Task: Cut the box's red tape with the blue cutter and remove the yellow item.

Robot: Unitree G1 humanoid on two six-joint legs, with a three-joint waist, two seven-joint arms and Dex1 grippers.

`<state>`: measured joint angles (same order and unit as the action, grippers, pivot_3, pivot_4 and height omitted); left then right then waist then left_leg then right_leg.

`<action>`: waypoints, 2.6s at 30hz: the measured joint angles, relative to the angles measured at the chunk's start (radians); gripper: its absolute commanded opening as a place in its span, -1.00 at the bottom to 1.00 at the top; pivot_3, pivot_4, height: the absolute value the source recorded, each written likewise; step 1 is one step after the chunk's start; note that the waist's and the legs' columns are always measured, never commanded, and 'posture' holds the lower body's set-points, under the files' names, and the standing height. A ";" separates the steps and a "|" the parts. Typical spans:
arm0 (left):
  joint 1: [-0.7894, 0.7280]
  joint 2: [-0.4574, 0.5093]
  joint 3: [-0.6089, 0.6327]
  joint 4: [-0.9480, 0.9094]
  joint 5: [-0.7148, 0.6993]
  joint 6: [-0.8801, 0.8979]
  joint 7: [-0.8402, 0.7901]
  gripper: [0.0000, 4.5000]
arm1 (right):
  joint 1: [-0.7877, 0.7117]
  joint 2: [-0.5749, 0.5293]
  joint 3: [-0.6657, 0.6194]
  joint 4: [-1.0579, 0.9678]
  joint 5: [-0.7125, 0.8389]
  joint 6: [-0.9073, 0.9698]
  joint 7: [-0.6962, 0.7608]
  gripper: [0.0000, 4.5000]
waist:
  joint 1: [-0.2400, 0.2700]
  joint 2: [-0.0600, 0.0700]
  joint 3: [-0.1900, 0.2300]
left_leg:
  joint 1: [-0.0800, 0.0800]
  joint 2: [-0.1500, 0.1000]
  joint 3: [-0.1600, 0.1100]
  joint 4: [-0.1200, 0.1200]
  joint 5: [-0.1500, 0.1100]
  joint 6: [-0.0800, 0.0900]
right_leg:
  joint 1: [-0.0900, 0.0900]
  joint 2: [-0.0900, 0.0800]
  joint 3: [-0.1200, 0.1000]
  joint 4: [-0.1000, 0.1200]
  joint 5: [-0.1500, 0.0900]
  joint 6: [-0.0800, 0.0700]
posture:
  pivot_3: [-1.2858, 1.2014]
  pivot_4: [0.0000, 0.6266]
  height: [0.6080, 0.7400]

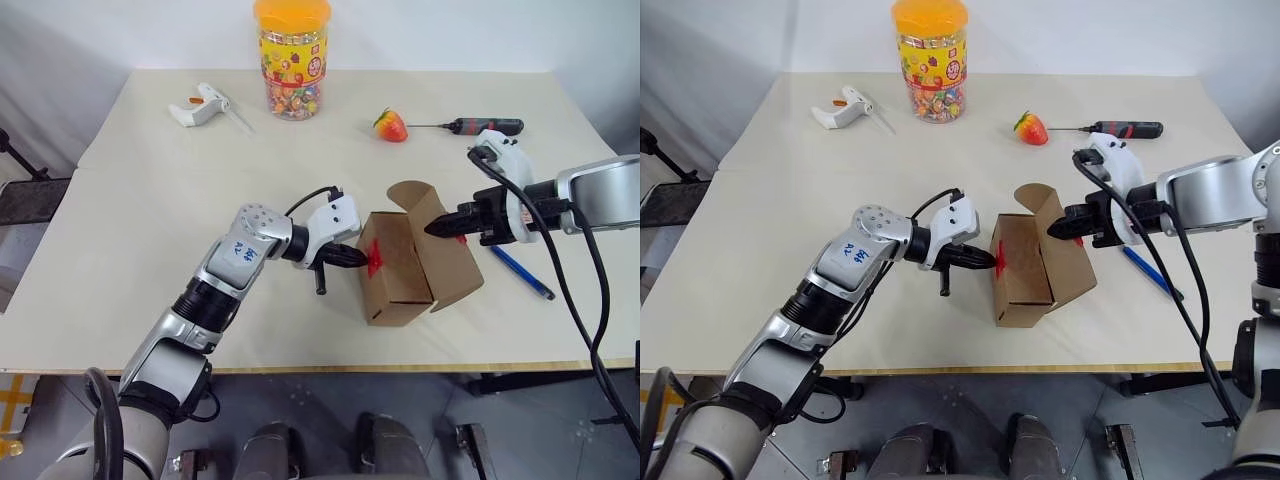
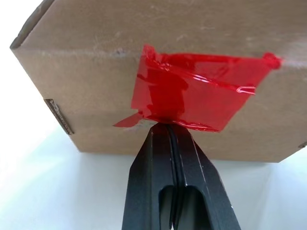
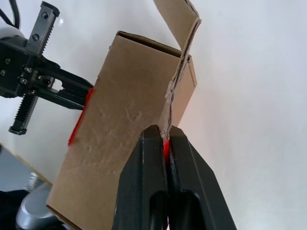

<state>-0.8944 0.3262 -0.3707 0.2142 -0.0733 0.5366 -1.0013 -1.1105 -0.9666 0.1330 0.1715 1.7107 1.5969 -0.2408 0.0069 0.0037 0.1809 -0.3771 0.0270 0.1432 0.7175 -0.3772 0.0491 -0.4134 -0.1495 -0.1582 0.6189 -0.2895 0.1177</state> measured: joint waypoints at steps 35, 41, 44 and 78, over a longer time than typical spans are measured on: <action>-0.156 0.021 0.006 0.147 -0.016 -0.240 -0.141 -1.00 | -0.082 0.025 0.220 -0.102 0.257 -0.202 -0.446 -0.99 | -0.009 -0.001 0.000 | 0.000 0.002 0.002 0.000 0.000 0.001 | -0.001 0.000 0.000 0.000 0.000 0.000 | 0.03 -0.52 1.00; -0.161 0.096 -0.025 0.130 0.011 -0.308 -0.236 -1.00 | -0.090 -0.051 0.215 -0.079 0.254 -0.181 -0.408 -0.99 | -0.011 -0.001 -0.001 | 0.000 0.002 0.001 -0.001 0.000 0.001 | -0.001 0.000 0.000 -0.001 0.000 0.000 | 0.03 -0.52 1.00; -0.150 0.126 -0.028 0.108 0.025 -0.308 -0.262 -1.00 | -0.098 -0.066 0.215 -0.046 0.246 -0.171 -0.398 -0.99 | -0.011 -0.001 -0.001 | 0.001 0.002 0.001 -0.001 0.000 0.001 | 0.000 0.000 0.000 -0.001 0.000 -0.001 | 0.03 -0.52 1.00; -0.021 0.167 -0.001 0.152 0.154 -0.242 -0.209 0.02 | 0.411 -0.041 -0.087 -0.143 -0.446 -0.293 0.408 0.63 | 0.017 -0.002 -0.001 | -0.014 -0.001 -0.002 0.005 -0.003 0.006 | -0.006 0.000 -0.004 -0.006 0.003 0.005 | 0.03 -0.52 1.00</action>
<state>-0.9152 0.4935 -0.3721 0.3665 0.0805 0.2949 -1.2102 -0.6999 -1.0073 0.0464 0.0288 1.2647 1.3036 0.1667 0.0241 0.0014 0.1794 -0.3912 0.0263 0.1410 0.7230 -0.3798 0.0549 -0.4198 -0.1490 -0.1619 0.6125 -0.2864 0.1228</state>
